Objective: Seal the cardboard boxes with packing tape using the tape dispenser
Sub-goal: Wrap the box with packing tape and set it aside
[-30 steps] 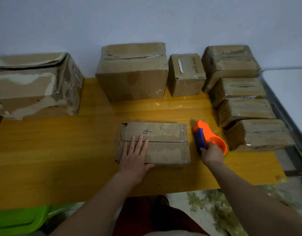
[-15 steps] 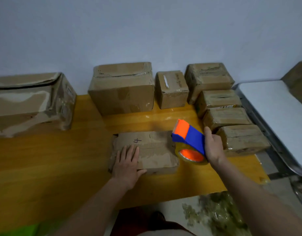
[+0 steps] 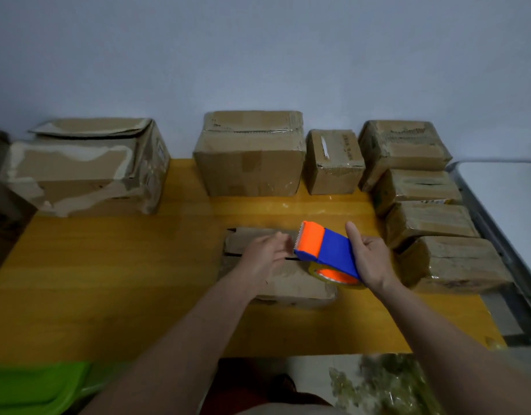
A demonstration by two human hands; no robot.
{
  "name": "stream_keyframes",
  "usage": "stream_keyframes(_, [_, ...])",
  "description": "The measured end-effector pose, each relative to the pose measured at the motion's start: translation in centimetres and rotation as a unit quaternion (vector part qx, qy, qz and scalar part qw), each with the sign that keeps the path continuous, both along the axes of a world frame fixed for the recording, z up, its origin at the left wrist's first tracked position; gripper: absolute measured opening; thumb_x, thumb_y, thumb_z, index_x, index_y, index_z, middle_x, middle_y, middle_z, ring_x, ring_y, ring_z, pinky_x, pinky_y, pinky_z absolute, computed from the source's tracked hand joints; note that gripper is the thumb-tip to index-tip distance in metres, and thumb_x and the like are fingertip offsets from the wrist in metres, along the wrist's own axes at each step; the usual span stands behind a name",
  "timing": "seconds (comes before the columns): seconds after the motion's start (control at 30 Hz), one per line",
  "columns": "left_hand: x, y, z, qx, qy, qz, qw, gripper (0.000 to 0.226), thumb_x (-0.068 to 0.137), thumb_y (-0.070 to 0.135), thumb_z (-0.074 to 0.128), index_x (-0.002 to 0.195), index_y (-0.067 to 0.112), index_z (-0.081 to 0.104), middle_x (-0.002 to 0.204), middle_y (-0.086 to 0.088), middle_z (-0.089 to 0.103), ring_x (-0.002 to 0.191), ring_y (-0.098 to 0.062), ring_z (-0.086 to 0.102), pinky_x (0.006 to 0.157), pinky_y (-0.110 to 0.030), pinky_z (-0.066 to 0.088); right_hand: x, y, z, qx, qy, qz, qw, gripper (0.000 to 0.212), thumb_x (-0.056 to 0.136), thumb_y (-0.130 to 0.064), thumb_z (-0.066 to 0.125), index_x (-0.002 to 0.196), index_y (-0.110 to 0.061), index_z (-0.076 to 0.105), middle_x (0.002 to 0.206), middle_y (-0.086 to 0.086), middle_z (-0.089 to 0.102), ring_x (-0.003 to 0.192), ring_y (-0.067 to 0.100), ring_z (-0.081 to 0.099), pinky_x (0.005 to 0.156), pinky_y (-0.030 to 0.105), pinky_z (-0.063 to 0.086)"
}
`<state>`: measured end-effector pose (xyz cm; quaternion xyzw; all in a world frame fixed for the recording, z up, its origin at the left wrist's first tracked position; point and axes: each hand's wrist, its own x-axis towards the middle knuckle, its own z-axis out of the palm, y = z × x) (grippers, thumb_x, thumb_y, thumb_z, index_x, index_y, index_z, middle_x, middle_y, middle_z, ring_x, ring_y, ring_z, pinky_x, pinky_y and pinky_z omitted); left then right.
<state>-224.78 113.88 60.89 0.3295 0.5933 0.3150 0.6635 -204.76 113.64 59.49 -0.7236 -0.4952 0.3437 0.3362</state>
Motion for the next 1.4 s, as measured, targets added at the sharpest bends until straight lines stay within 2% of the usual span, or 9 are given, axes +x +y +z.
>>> stream_keyframes(0.13, [-1.1,0.3,0.2,-0.047,-0.128,0.019,0.990,0.026,0.096,0.022,0.056,0.116,0.007,0.060,0.120,-0.013,0.066,0.109,-0.024,0.063,0.096,-0.037,0.051,-0.5,0.0,0.3,-0.010,0.051,0.053,0.997,0.061,0.083,-0.060,0.050,0.059,-0.003,0.058,0.051,0.004,0.059,0.048,0.010,0.057,0.053,0.022,0.038])
stream_keyframes(0.33, [-1.3,0.3,-0.5,-0.144,-0.271,0.086,0.948,0.058,0.067,0.022,0.077,0.120,0.007,0.058,0.104,-0.014,0.072,0.100,-0.023,0.068,0.080,-0.036,0.057,-0.8,0.7,1.2,-0.076,0.122,0.186,0.972,0.052,0.065,-0.051,0.067,0.077,0.000,0.063,0.064,0.000,0.069,0.061,0.010,0.065,0.054,0.019,0.046])
stream_keyframes(0.57, [-1.5,0.0,-1.0,-0.144,-0.272,0.089,0.947,0.049,0.071,0.021,0.074,0.116,0.005,0.060,0.108,-0.017,0.071,0.097,-0.023,0.070,0.075,-0.037,0.058,-0.9,0.9,2.2,-0.082,0.150,0.241,0.955,0.032,0.066,-0.043,0.069,0.071,-0.012,0.066,0.065,0.000,0.070,0.061,0.008,0.067,0.054,0.018,0.049])
stream_keyframes(0.67, [-2.1,0.3,-1.2,-0.153,-0.285,0.100,0.941,0.040,0.095,0.039,0.051,0.121,0.009,0.057,0.112,-0.018,0.069,0.102,-0.028,0.067,0.080,-0.041,0.055,-0.8,0.9,2.5,-0.096,0.146,0.254,0.951,0.041,0.065,-0.041,0.069,0.080,-0.003,0.067,0.069,0.003,0.071,0.062,0.010,0.067,0.056,0.020,0.050])
stream_keyframes(0.77, [-2.9,0.4,-1.5,-0.165,-0.282,0.087,0.941,0.062,0.094,0.058,0.041,0.125,0.006,0.055,0.115,-0.020,0.068,0.107,-0.031,0.065,0.087,-0.043,0.053,-0.6,1.0,2.9,-0.125,0.141,0.274,0.943,0.051,0.065,-0.041,0.069,0.092,0.002,0.068,0.078,0.008,0.073,0.068,0.014,0.069,0.061,0.023,0.052])
stream_keyframes(0.9, [-3.2,0.0,-1.5,-0.131,-0.216,0.064,0.965,0.057,0.080,0.038,0.072,0.124,0.004,0.057,0.107,-0.015,0.071,0.100,-0.027,0.069,0.085,-0.041,0.056,-1.0,1.0,3.1,-0.168,0.139,0.300,0.929,0.045,0.062,-0.042,0.071,0.092,-0.009,0.070,0.079,0.004,0.074,0.069,0.011,0.070,0.058,0.019,0.054])
stream_keyframes(1.0, [-3.2,-0.1,-1.8,-0.096,-0.115,0.096,0.984,0.032,0.088,0.019,0.068,0.115,0.003,0.062,0.089,-0.010,0.074,0.083,-0.019,0.071,0.074,-0.034,0.058,-1.6,1.1,3.0,-0.197,0.132,0.320,0.917,0.043,0.059,-0.042,0.074,0.092,-0.014,0.070,0.079,-0.002,0.075,0.071,0.010,0.071,0.058,0.018,0.054])
stream_keyframes(1.17, [-4.1,-0.7,-2.5,-0.045,0.027,0.155,0.986,0.010,0.092,0.023,0.064,0.085,0.015,0.064,0.076,0.003,0.069,0.068,-0.008,0.065,0.050,-0.016,0.050,-2.3,2.0,3.2,-0.231,0.087,0.363,0.898,0.049,0.057,-0.044,0.078,0.096,-0.017,0.070,0.085,-0.002,0.075,0.077,0.012,0.071,0.062,0.022,0.055])
stream_keyframes(1.4, [-7.7,-1.2,-4.6,-0.008,0.132,0.247,0.960,0.017,0.091,0.030,0.065,0.095,0.016,0.074,0.081,0.009,0.065,0.068,-0.002,0.056,0.039,-0.009,0.039,-2.9,3.0,3.0,-0.232,0.026,0.388,0.892,0.050,0.057,-0.045,0.081,0.095,-0.014,0.071,0.084,0.000,0.075,0.077,0.015,0.071,0.063,0.023,0.055])
